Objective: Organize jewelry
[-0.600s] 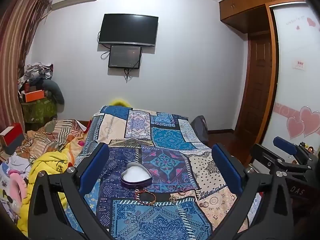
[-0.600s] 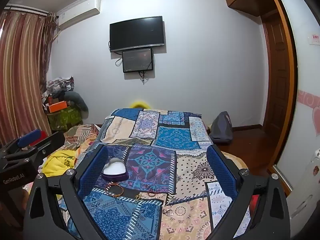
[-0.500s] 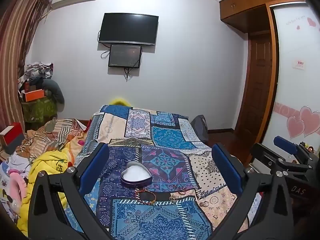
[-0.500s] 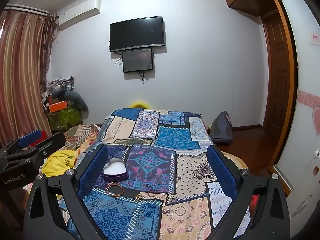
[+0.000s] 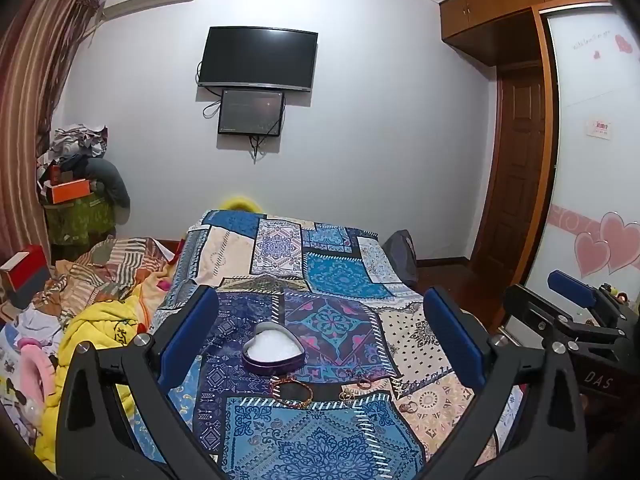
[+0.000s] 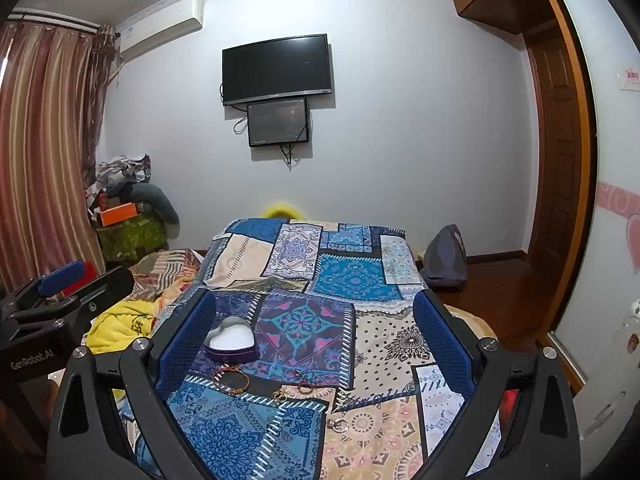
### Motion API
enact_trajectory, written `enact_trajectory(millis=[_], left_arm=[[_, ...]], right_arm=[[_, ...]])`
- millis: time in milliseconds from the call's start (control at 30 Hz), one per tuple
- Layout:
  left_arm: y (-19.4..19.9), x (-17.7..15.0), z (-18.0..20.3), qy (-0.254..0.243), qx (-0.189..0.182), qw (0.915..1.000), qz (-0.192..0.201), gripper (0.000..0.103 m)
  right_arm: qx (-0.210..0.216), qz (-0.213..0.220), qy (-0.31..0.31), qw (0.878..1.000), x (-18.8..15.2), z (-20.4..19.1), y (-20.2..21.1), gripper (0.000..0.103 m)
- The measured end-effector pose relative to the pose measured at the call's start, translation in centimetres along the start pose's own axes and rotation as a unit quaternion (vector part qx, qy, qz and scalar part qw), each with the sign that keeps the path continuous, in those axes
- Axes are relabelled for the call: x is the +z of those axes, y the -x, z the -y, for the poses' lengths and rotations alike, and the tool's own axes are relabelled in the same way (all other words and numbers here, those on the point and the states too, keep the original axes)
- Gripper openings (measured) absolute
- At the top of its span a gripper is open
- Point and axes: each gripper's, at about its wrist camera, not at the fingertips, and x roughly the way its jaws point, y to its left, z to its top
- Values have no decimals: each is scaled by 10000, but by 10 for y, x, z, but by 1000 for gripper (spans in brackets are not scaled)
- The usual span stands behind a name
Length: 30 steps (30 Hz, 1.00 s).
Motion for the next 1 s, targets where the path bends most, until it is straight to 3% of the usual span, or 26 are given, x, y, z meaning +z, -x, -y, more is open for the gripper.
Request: enact_trajectory(millis=[1000], left_arm=[[3,4,1,33,55,10000,-35,103]], right_arm=[[150,2,31,9999,0,3,0,98]])
